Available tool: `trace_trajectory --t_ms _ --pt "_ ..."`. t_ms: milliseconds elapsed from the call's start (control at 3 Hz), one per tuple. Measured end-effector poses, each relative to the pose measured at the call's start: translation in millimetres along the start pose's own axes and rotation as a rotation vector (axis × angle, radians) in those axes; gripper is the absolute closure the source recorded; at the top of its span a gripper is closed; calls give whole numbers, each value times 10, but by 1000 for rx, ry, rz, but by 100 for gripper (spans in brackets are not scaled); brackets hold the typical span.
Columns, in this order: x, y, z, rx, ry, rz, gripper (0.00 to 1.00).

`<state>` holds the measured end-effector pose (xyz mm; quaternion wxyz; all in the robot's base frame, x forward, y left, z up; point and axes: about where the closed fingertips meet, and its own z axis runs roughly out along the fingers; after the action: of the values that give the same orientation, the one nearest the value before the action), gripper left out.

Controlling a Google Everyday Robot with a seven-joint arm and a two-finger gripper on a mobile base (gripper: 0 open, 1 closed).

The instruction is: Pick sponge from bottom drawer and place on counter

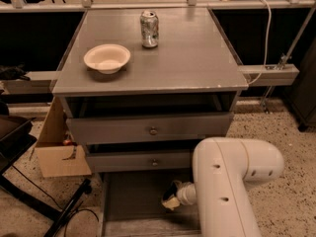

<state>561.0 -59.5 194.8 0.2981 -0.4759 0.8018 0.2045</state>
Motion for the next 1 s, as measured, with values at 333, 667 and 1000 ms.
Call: trace_trajectory --t_ms 333,667,1000 --pt "-142 29 -787 -48 -84 -62 100" --pt "-187 15 -1817 -69 -170 -112 100" --pt "-312 -53 -2530 -42 -178 -133 100"
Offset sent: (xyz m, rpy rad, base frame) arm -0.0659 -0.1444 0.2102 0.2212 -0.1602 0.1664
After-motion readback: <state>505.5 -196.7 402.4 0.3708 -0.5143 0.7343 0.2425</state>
